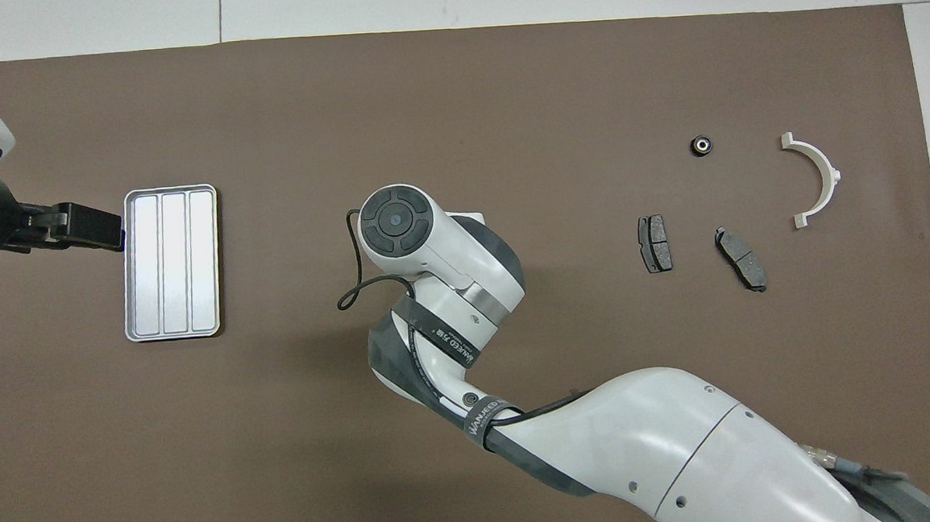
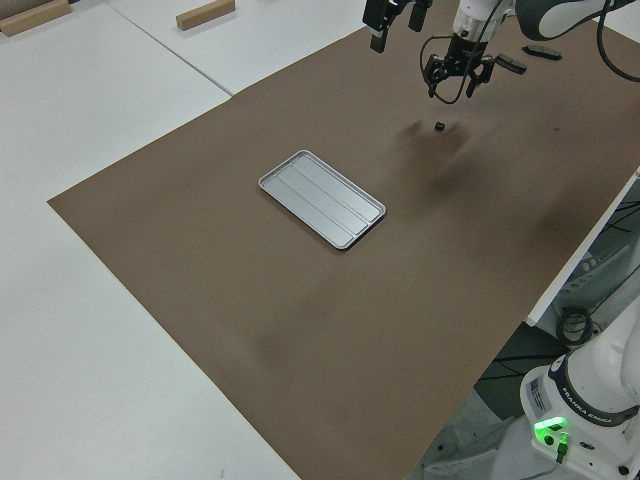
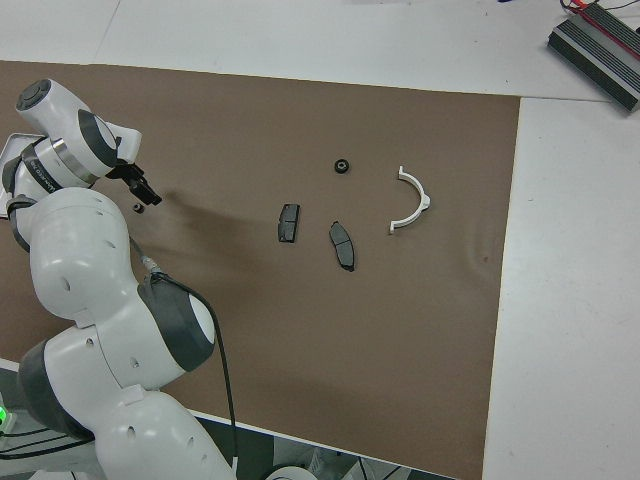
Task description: Pick bearing gear from pile to tray
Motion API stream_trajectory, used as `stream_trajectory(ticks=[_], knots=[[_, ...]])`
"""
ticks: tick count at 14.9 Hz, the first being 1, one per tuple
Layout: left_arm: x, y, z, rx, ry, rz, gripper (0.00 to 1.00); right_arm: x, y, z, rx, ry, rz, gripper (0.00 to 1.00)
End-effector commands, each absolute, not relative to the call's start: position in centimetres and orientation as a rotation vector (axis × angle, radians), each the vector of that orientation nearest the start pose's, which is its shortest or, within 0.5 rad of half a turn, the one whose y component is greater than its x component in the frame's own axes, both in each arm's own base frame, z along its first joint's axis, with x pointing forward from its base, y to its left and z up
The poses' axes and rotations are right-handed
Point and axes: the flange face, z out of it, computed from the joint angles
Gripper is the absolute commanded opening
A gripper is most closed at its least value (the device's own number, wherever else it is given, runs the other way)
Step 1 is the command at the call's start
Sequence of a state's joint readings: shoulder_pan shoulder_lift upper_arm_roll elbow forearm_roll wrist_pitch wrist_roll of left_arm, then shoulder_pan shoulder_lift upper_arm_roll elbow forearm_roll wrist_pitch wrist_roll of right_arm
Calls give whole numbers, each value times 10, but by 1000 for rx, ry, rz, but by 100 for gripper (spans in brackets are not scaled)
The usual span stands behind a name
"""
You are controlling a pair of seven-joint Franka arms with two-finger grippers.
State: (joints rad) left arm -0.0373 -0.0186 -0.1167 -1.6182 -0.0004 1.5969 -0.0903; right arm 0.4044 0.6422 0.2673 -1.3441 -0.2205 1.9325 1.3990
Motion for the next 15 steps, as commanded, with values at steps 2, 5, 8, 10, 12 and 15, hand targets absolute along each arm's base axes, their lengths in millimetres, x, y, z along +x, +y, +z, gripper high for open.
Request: stream_trajectory(ticks=[2, 5, 8, 10, 12, 15], knots=[[518, -169, 542, -3140, -59, -109, 100, 644, 284, 422, -3138, 732, -12, 100], [524, -248, 475, -3130, -46, -84, 100, 669, 202, 430, -3179, 595, 23, 100], [512, -297, 410, -3148, -49, -80, 100, 688, 116, 417, -3170, 591, 34, 100], [512, -325, 368, -3154, -88, -64, 100, 694, 67, 402, -3166, 576, 33, 100], [506, -347, 333, -3162, -84, -52, 100, 694, 37, 379, -3158, 601, 30, 100], [501, -360, 316, -3160, -73, -37, 100, 695, 12, 337, -3141, 628, 11, 100]])
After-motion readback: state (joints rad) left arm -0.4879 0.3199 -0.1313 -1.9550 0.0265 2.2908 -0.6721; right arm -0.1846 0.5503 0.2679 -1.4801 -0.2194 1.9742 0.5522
